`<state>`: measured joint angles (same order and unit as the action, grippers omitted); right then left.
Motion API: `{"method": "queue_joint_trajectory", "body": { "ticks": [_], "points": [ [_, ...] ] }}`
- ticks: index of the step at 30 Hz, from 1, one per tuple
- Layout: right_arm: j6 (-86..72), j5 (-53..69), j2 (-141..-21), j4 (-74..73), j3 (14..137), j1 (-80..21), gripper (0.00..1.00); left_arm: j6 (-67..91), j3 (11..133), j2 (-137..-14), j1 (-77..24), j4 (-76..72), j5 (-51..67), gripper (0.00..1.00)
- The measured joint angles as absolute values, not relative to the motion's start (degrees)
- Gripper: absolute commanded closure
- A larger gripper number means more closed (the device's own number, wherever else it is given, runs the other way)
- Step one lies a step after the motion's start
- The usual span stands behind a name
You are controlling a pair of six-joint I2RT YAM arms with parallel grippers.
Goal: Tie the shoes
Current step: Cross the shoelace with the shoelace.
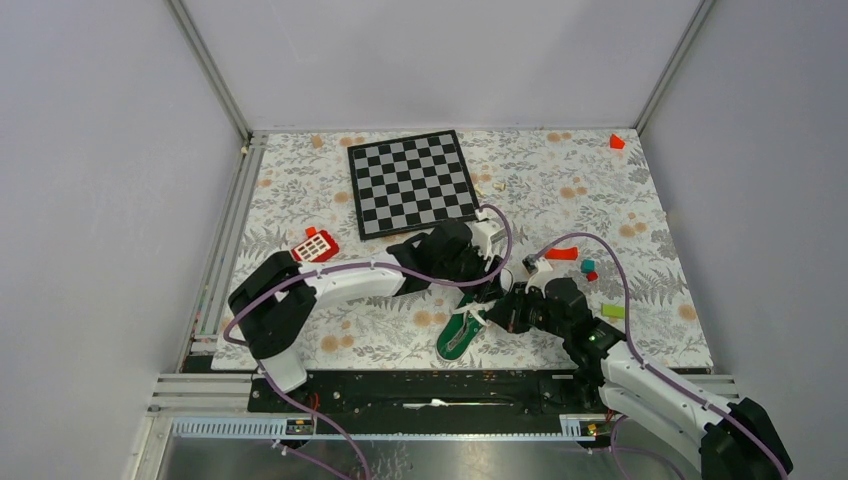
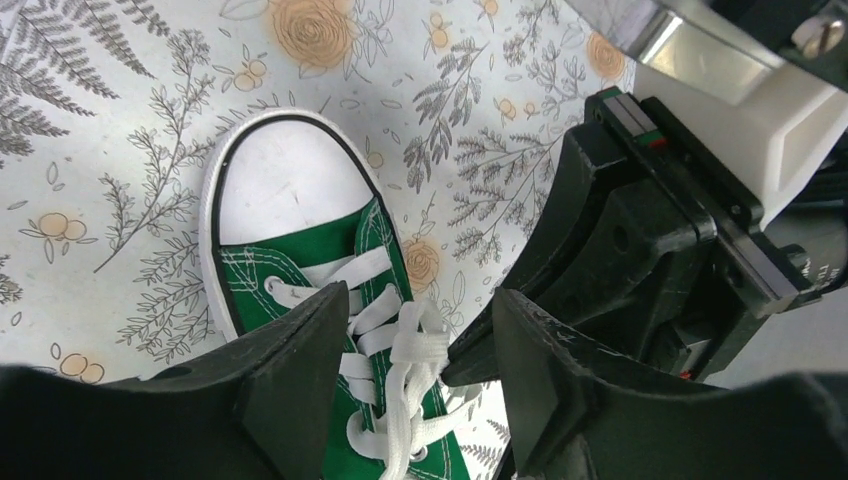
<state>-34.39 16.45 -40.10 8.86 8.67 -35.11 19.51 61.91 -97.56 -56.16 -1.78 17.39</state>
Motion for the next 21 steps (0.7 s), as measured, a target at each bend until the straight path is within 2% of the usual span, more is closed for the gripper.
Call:
{"method": "queue_joint_trajectory", "body": {
  "ticks": [9, 21],
  "points": [
    [-34.39, 16.40, -41.28, 8.91, 8.67, -35.11, 1.00, 18.96, 63.02, -99.35, -56.18, -0.16, 19.33, 0.44],
    [-34.39, 16.43, -41.60, 8.91, 8.67, -35.11, 1.00, 17.47, 66.59, -102.74, -56.18, 0.80, 19.27, 0.59]
  ]
}}
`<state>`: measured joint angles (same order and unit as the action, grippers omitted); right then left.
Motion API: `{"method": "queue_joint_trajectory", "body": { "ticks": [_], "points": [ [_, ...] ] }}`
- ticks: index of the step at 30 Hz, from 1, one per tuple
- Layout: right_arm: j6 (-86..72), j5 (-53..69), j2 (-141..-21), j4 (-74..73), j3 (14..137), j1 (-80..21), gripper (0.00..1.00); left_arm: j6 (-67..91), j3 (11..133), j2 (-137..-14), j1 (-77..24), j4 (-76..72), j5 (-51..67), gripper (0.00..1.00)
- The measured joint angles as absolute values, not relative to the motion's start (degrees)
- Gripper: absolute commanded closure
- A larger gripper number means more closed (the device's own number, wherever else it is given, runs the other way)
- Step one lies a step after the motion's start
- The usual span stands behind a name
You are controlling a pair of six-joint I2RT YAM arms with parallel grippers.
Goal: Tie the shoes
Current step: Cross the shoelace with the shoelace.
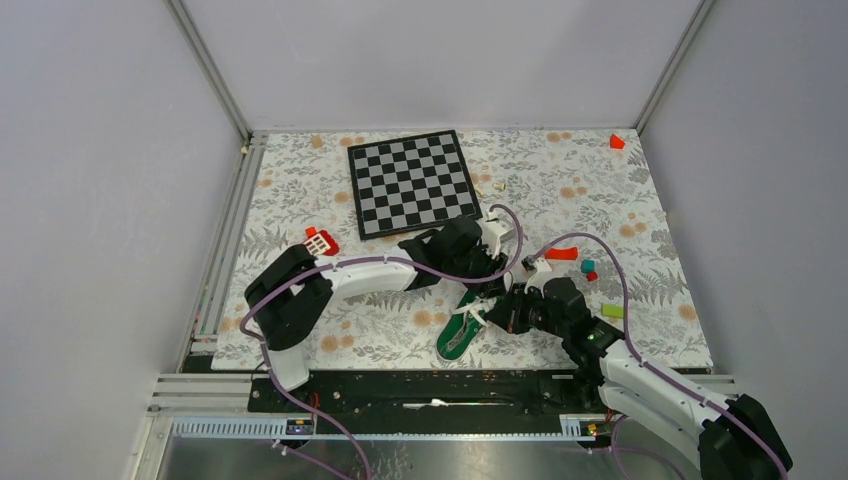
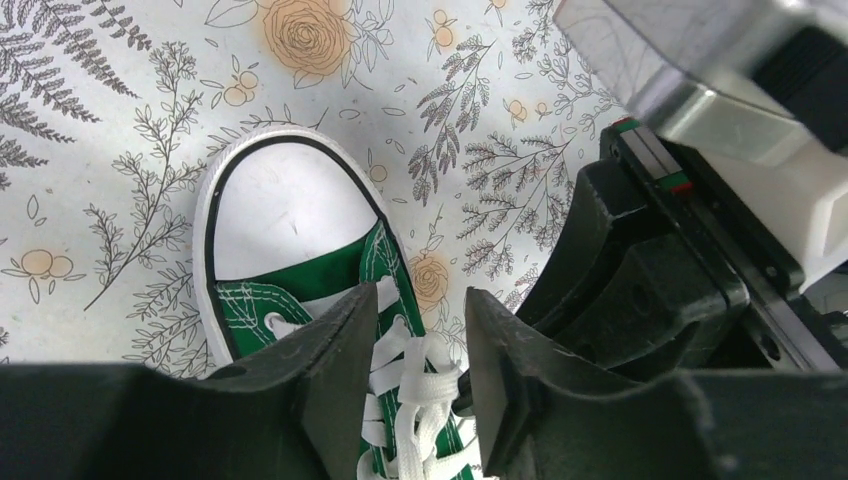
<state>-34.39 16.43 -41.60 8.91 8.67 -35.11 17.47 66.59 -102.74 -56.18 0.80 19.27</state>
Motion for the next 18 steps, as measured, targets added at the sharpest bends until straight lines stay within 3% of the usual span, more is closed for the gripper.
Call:
{"method": "queue_joint_trajectory", "body": {
  "ticks": [3, 8, 11, 15, 18],
  "points": [
    [-34.39, 16.43, -41.95, 8.91, 8.67, -35.11, 1.00, 16.82, 67.31, -103.37, -56.18, 0.99, 19.44, 0.54],
    [-34.39, 16.43, -42.44, 8.93, 8.67, -35.11, 1.00, 15.86, 68.58, -104.60, -56.18, 3.70, 20.40, 0.55],
    [-34.39, 16.43, -42.70, 8.93, 8.67, -35.11, 1.00, 15.20, 68.62, -104.86, -56.18, 5.32, 20.62, 0.62],
    [-34.39, 16.43, -43.11, 8.97, 8.67, -35.11, 1.00, 14.31, 68.82, -104.88, -56.18, 6.90, 20.69, 0.64],
    [-34.39, 16.43, -43.44, 9.32, 8.67, -35.11, 1.00, 13.61, 69.84, -105.23, -56.18, 8.03, 20.73, 0.73]
  ]
}}
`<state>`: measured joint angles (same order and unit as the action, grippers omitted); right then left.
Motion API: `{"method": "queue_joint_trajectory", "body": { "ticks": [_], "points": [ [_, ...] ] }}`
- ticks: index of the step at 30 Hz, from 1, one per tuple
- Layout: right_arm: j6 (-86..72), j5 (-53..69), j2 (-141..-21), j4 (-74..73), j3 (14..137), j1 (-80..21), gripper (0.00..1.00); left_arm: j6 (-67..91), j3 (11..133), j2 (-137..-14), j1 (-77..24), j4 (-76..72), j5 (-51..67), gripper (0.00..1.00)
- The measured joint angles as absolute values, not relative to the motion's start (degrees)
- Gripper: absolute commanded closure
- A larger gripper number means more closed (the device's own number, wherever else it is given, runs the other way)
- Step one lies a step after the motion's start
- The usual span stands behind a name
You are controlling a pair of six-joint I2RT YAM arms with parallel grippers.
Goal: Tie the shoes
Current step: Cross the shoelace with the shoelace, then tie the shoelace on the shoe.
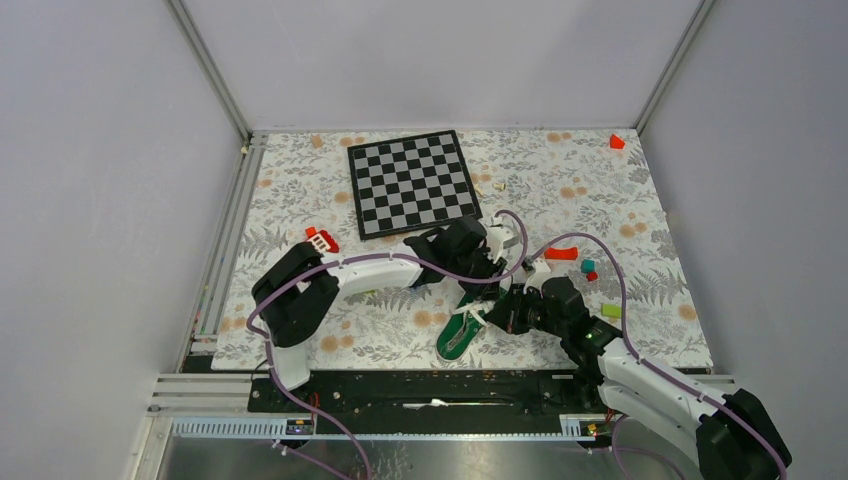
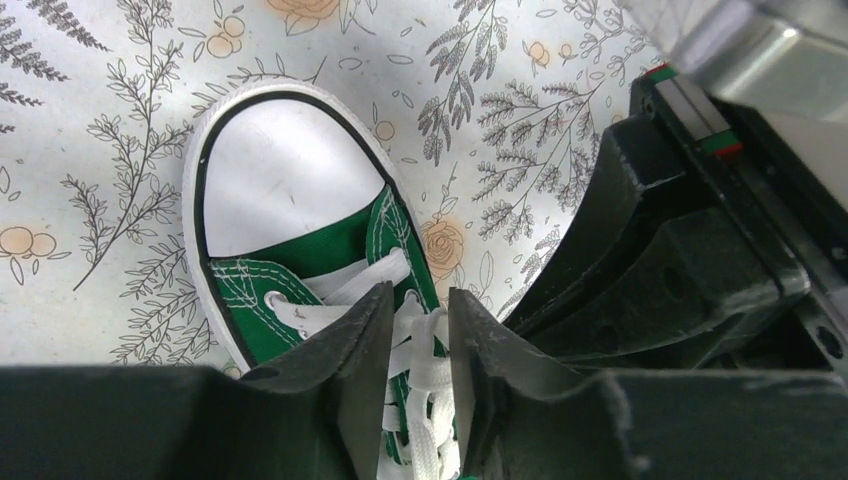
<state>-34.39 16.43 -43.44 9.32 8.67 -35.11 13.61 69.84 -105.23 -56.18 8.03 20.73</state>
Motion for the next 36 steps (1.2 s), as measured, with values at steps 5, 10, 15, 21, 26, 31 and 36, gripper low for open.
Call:
{"method": "queue_joint_trajectory", "body": {
  "ticks": [5, 10, 15, 21, 26, 31, 36],
  "points": [
    [-34.39, 16.45, -43.77, 9.69, 8.67, -35.11, 1.00, 13.32, 70.17, -105.27, -56.18, 8.14, 20.80, 1.00],
    [-34.39, 16.45, -43.88, 9.74, 8.67, -35.11, 1.00, 13.50, 70.17, -105.27, -56.18, 8.08, 20.84, 1.00],
    [-34.39, 16.45, -43.90, 9.74, 8.67, -35.11, 1.00, 13.50, 69.95, -105.16, -56.16, 7.97, 20.73, 1.00],
    [-34.39, 16.45, -44.16, 9.76, 8.67, -35.11, 1.00, 14.00, 67.79, -102.65, -56.12, 7.14, 19.84, 1.00],
    [-34.39, 16.45, -44.16, 9.76, 8.67, -35.11, 1.00, 14.68, 66.89, -99.81, -55.99, 6.09, 19.16, 1.00],
    [-34.39, 16.45, -44.14, 9.76, 8.67, -35.11, 1.00, 15.53, 65.41, -98.61, -55.79, 4.27, 18.90, 1.00],
    [-34.39, 16.45, -43.72, 9.72, 8.67, -35.11, 1.00, 16.60, 63.72, -98.41, -55.59, 3.25, 17.52, 1.00]
  ]
}}
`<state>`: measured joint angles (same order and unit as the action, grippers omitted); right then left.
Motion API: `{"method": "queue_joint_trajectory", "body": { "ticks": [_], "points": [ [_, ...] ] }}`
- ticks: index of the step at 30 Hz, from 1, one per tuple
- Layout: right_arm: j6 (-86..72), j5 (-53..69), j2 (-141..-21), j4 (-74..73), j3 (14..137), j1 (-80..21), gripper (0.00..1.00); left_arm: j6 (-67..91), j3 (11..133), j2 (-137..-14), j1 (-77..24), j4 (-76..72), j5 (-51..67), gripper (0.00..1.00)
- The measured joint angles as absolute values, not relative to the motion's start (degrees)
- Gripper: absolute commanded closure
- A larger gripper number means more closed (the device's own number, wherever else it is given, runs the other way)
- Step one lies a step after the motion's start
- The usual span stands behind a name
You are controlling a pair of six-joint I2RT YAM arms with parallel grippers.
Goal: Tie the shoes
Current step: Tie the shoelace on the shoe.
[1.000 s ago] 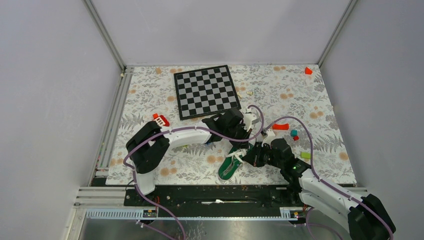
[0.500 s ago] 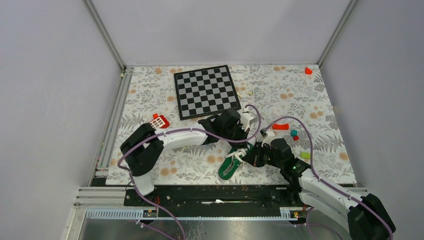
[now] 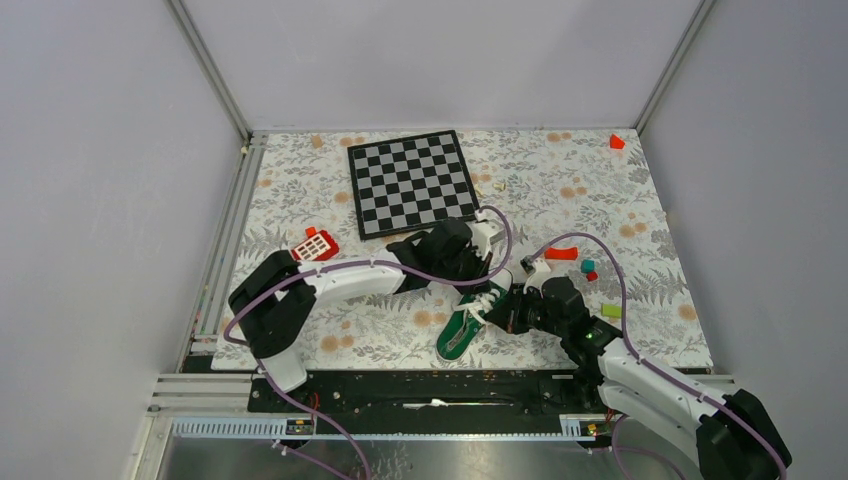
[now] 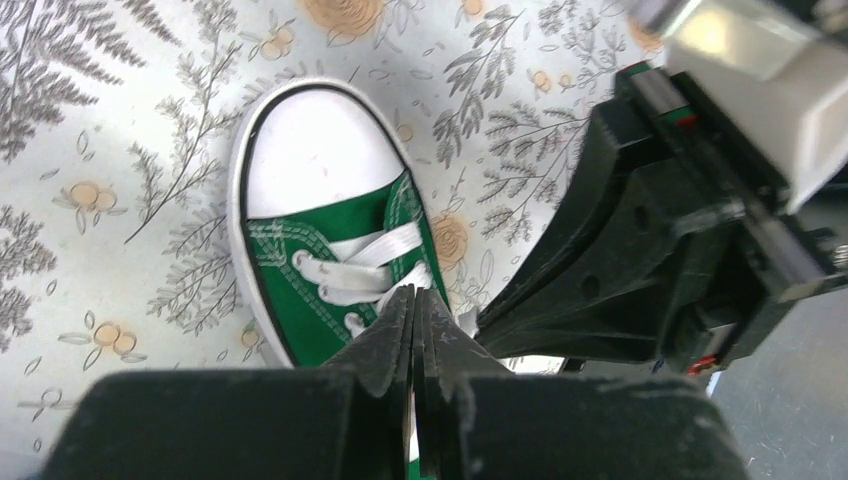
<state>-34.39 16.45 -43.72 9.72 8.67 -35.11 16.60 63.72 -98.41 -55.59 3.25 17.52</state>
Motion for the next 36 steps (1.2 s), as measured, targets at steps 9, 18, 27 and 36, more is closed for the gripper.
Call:
{"method": "queue_joint_trajectory", "body": {
  "ticks": [9, 18, 27, 36],
  "points": [
    [-34.37, 16.01, -38.72, 9.32, 8.67, -35.11, 1.00, 19.70, 58.19, -95.07, -54.98, 1.45, 13.54, 1.00],
    [-34.35, 15.90, -35.64, 8.03, 7.25, -35.11, 1.00, 22.11, 54.15, -91.55, -54.50, -0.03, 9.91, 1.00],
    [-34.39, 14.63, -30.89, 5.87, 6.04, -35.11, 1.00, 23.03, 53.10, -90.41, -54.11, -0.78, 8.73, 1.00],
    [-35.05, 13.98, -29.21, 5.17, 4.49, -35.11, 1.00, 23.83, 49.76, -88.05, -54.04, -0.78, 8.69, 1.00]
  ]
}}
